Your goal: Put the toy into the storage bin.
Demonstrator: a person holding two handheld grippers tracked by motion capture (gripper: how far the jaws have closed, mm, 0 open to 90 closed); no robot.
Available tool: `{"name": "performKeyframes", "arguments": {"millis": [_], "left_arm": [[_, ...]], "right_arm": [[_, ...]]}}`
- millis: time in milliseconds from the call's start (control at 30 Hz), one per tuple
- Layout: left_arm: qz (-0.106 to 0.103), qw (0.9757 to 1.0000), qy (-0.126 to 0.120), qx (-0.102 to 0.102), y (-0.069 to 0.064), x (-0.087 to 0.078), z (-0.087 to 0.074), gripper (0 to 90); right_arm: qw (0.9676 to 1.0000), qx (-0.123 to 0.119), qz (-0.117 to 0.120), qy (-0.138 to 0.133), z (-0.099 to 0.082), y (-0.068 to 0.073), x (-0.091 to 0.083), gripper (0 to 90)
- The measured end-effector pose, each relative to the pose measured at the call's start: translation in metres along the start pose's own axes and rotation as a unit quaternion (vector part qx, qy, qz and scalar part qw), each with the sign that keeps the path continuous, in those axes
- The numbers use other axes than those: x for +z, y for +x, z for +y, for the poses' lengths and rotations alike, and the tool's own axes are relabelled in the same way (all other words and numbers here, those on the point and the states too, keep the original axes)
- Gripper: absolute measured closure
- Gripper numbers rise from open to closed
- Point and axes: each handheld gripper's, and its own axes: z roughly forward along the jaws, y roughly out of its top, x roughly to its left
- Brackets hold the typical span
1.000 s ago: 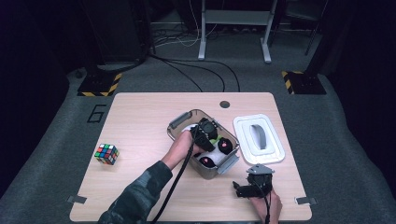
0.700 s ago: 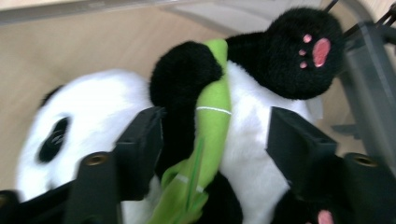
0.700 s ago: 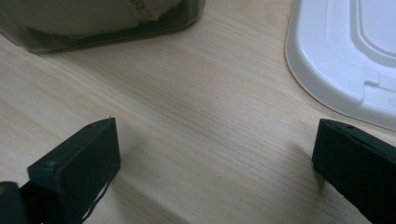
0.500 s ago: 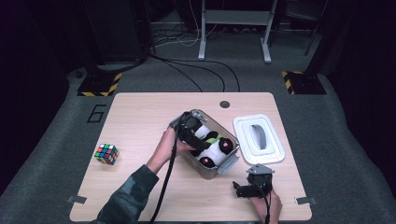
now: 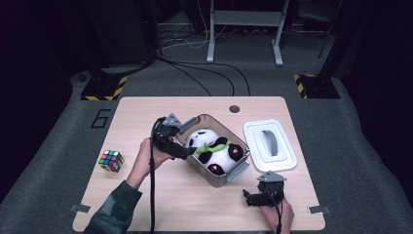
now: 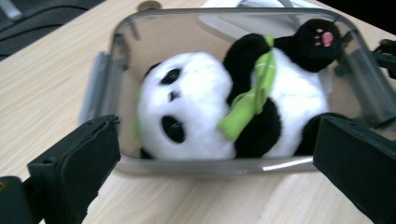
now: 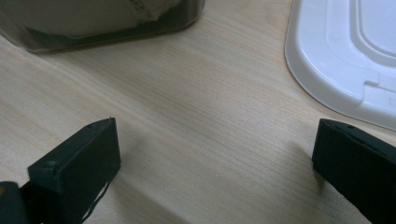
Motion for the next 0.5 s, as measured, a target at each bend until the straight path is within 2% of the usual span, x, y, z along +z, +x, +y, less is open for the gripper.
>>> {"name": "performKeyframes", "arguments": {"millis": [133,500], "left_arm": [[0.013,0.9997,-0.018,-0.01,0.009,-0.013,-0.012,0.0],[0.043,0.9982,-0.034,-0.025,0.031,-0.036,-0.048,0.0]], "right_arm": [[1.0,0.0,0.0,0.0,0.0,0.0,0.0,0.4],[1.0,0.003,-0.001,-0.001,0.0,0.0,0.0,0.3]]}}
